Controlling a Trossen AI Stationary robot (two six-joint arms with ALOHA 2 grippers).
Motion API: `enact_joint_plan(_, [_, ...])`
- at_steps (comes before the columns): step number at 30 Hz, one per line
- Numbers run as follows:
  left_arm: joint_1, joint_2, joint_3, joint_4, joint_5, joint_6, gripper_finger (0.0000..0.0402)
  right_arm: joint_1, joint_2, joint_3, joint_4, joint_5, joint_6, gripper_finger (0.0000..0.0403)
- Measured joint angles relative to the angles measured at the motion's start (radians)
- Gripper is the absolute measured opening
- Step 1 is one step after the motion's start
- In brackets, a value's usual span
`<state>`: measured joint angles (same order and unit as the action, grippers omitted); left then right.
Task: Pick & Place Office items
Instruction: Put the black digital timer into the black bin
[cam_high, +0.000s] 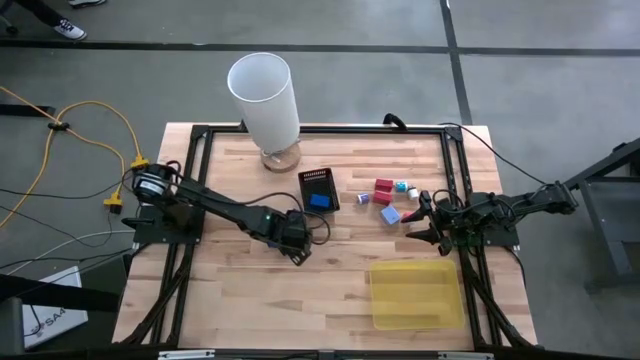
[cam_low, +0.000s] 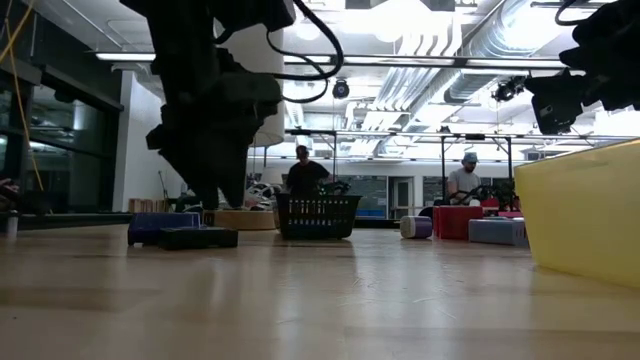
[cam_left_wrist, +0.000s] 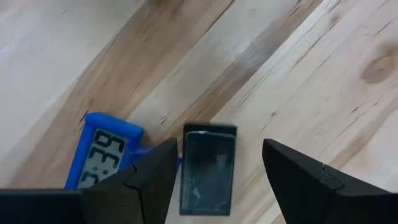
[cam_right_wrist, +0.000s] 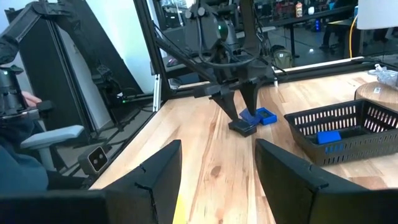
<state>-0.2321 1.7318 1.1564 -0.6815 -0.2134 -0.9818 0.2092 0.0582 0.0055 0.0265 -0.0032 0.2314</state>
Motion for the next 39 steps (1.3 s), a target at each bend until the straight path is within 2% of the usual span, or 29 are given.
enact_joint_plan(39, [0.001,0.018,-0.001,0.006,0.0,-0.006,0.0228,0.0,0.0,0.0,0.0,0.0,0.0,0.019])
